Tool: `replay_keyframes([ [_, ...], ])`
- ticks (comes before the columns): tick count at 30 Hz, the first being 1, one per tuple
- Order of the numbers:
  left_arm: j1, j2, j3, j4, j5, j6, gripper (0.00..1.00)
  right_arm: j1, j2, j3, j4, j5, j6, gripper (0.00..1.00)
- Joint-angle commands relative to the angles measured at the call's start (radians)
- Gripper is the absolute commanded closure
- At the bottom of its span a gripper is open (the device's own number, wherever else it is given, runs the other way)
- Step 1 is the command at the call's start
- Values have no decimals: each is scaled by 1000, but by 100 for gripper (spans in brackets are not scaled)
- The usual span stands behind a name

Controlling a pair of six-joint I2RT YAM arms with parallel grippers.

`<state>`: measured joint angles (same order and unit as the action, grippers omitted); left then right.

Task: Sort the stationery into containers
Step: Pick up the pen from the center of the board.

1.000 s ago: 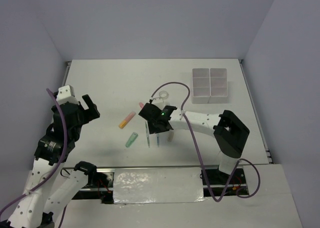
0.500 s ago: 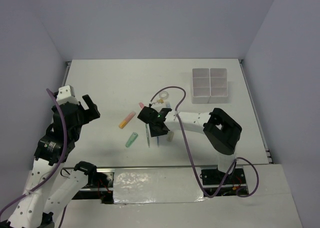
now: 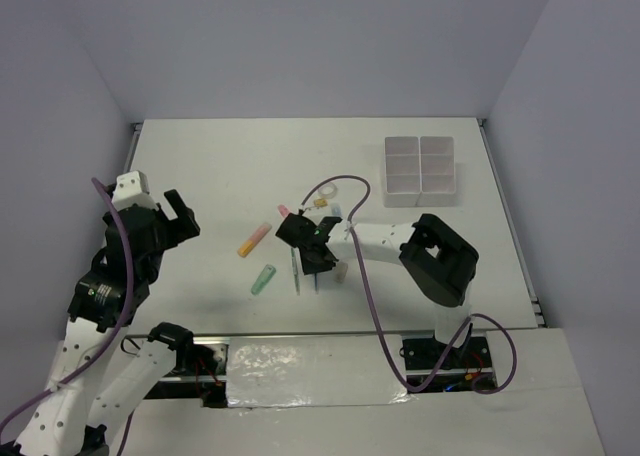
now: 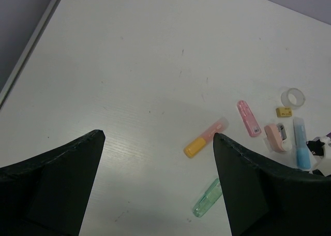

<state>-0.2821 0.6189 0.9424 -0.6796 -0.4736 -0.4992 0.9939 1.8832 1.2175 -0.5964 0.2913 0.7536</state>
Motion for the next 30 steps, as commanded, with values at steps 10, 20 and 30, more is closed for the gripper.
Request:
replay_keyframes([
  [10,-3,11,9,22,-5,-18,1,-8,-4,6,1,23,16,87],
  [20,-8,157,35,49,229,-245,1,-15,-382,-12,-48,140,-31,100],
  [30,-384,467,54,189,94,-564,13,-162,-880,-95,-264,276,-80,100],
])
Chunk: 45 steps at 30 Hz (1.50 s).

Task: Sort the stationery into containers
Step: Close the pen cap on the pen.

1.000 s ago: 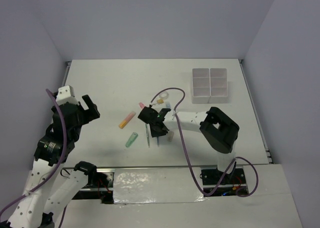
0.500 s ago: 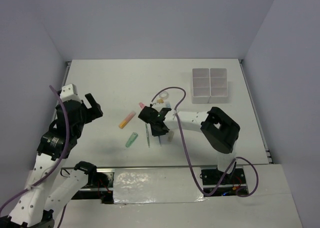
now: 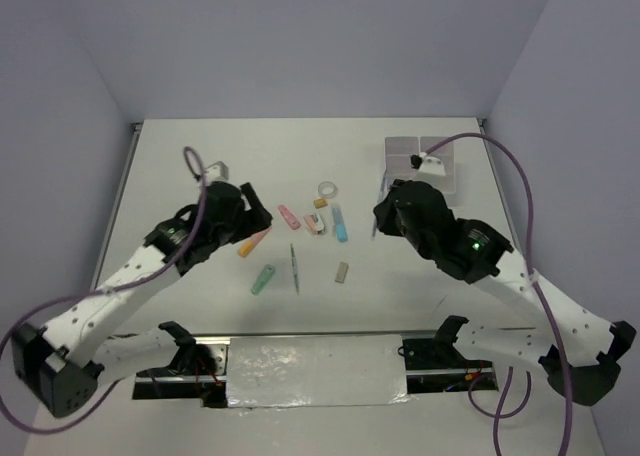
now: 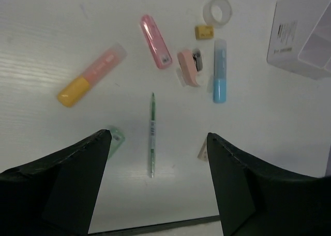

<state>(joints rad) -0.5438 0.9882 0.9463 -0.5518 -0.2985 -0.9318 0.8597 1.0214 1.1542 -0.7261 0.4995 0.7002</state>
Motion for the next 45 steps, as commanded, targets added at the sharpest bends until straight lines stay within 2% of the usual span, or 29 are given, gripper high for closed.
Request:
replay_keyframes([
  [1,-145,194,77,47,-93,-136,12,-37,-41,-39,-131,56,-40,100],
  [7,-169,525,238,-30,-94,-162,14,-50,-138,-83,-119,8,-68,100],
  [11,-182,639,293,-20,-85,-171,19,-53,-147,-103,-110,-1,-82,100],
  [12,-182,682,307,-34,-82,-170,28,-53,-152,-109,-105,-4,-91,100],
  [13,-182,699,321,-37,-80,-170,32,-53,-155,-111,-95,-7,-93,100],
  [15,-183,733,344,-40,-83,-168,35,-54,-159,-119,-85,-10,-105,100],
  [19,-183,777,362,-31,-87,-168,47,-53,-162,-131,-75,-6,-108,100],
  [29,-183,925,460,-60,-67,-183,46,-53,-158,-148,-67,1,-119,100],
  [45,-176,1012,517,-42,-41,-203,45,-53,-149,-151,-56,4,-134,100],
])
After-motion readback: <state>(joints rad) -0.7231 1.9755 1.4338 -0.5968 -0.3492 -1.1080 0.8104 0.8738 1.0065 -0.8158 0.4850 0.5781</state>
